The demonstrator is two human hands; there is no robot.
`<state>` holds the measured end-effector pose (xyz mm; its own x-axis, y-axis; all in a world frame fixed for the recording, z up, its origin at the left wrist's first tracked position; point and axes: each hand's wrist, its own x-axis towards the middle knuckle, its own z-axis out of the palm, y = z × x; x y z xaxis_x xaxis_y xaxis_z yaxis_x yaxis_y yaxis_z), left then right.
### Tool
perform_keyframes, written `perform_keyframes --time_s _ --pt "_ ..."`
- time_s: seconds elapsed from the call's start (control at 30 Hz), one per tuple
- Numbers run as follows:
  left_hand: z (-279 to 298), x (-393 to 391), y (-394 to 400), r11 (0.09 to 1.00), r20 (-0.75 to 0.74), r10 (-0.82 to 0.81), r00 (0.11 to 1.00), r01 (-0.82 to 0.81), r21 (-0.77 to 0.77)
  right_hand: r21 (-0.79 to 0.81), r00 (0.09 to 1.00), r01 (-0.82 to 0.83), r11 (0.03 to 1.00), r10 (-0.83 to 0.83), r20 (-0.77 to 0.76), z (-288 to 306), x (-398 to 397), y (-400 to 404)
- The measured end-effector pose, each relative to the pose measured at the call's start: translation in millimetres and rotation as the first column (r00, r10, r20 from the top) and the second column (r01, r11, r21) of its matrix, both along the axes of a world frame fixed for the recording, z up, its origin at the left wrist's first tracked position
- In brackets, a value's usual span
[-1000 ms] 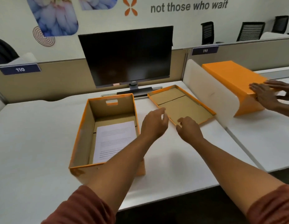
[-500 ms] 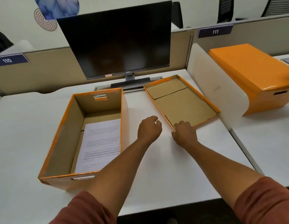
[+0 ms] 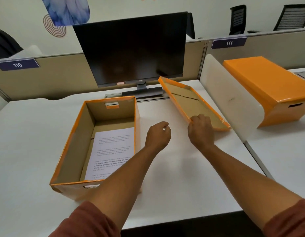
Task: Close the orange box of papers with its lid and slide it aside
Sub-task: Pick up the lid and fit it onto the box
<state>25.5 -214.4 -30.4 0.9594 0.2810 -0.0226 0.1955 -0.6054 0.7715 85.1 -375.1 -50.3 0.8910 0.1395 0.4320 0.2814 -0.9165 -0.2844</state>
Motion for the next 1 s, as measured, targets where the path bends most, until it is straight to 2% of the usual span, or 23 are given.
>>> perform_keyframes --time_s 0.1,0.2,0.37,0.5,0.57,0.67,0.83,0.9,1.0 --pt "8 -8 7 1.000 0.034 -0.008 0.999 0.008 0.022 0.170 0.997 0.033 0.985 -0.043 0.057 37 -9 8" --pt "17 -19 13 1.000 0.063 -0.012 0.998 0.012 0.007 0.374 0.992 0.085 0.924 -0.114 0.057 77 -24 16" --pt "30 -35 28 0.994 0.103 0.027 0.994 -0.015 -0.111 0.458 0.985 0.065 0.887 -0.130 0.111 118 -56 29" --pt "41 -49 44 0.962 0.122 0.053 0.991 -0.018 -0.272 0.500 0.975 -0.024 0.865 -0.090 0.202 141 -90 49" --pt "47 -57 53 0.952 0.143 0.069 0.987 -0.022 -0.305 0.575 0.973 -0.090 0.813 -0.050 0.224 156 -108 60" --pt "57 -68 72 0.943 0.178 0.134 0.975 -0.071 -0.324 0.751 0.980 -0.162 0.640 0.013 0.200 175 -130 68" --pt "70 -95 106 0.857 0.186 0.243 0.952 -0.121 -0.500 0.974 0.974 -0.111 0.197 0.214 0.068 193 -158 83" --pt "71 -107 122 0.819 0.245 0.276 0.929 -0.094 -0.566 0.994 0.948 -0.060 0.090 0.316 0.029 192 -167 91" --pt "72 -123 144 0.792 0.279 0.346 0.896 -0.120 -0.599 1.000 0.913 0.007 -0.003 0.407 -0.005 183 -175 100"
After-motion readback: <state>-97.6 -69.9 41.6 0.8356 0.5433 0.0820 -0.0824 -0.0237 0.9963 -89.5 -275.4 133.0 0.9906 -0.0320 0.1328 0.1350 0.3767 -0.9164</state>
